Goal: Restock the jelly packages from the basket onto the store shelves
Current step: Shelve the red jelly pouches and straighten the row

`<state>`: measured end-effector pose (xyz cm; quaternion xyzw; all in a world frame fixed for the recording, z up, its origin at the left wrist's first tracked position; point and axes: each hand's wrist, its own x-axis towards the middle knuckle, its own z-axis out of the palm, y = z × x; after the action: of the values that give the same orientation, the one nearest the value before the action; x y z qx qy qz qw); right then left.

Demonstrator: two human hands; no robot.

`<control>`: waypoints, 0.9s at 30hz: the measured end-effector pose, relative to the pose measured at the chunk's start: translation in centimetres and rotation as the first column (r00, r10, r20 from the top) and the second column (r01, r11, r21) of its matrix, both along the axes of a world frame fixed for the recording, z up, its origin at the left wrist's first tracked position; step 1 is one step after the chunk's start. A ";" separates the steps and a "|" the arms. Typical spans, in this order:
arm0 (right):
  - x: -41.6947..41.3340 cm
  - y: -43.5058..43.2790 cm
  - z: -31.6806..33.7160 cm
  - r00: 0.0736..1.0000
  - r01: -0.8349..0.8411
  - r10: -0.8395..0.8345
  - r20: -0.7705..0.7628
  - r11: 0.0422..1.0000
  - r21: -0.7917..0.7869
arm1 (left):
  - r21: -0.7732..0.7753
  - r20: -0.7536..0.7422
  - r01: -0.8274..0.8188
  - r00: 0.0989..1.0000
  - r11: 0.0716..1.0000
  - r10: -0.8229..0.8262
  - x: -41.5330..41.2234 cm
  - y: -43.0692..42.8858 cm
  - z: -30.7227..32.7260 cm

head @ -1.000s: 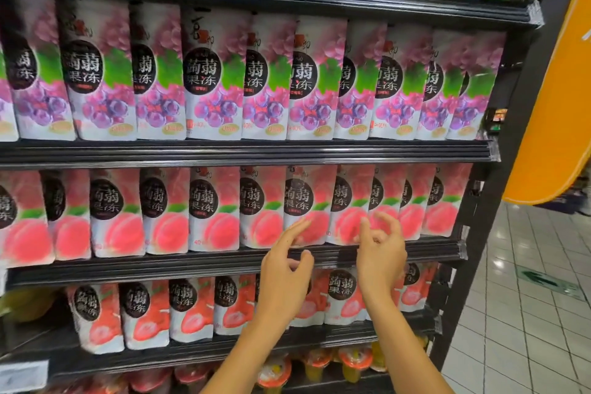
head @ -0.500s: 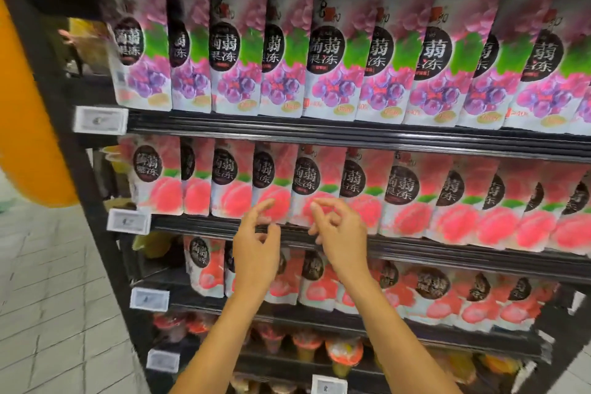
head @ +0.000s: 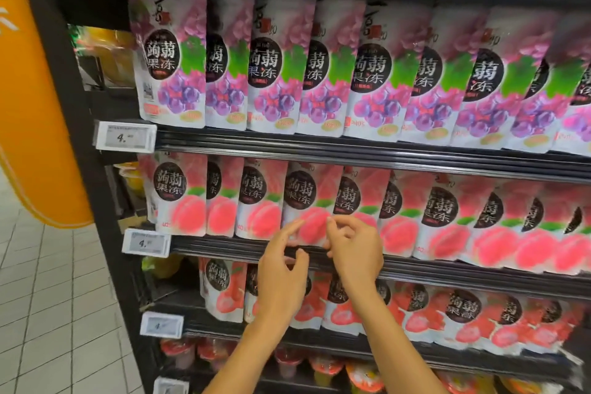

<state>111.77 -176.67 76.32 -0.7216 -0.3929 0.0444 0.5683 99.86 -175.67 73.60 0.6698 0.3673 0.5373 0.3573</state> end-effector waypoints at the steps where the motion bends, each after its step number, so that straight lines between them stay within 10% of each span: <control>1: 0.0 -0.1 0.0 1.000 0.014 -0.014 0.001 1.000 0.010 | 0.011 0.004 0.007 1.000 1.000 -0.007 0.0 0.0 0.0; 7: -1.9 -0.3 0.1 0.996 0.054 -0.069 0.051 0.966 0.254 | 0.037 0.106 -0.081 0.991 0.996 0.076 -2.0 1.2 0.6; 15: -6.3 2.3 0.6 0.976 -0.214 0.212 0.049 0.975 0.051 | 0.060 0.101 -0.116 0.989 0.991 0.109 -5.9 3.6 0.8; 27: -7.3 2.1 0.3 0.999 0.038 -0.038 -0.006 0.988 0.153 | 0.029 0.050 -0.002 0.999 1.000 0.000 -6.7 3.5 0.7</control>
<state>104.48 -174.62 76.63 -0.6833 -0.3804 0.0044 0.6232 93.19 -172.15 74.29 0.6612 0.3508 0.5592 0.3564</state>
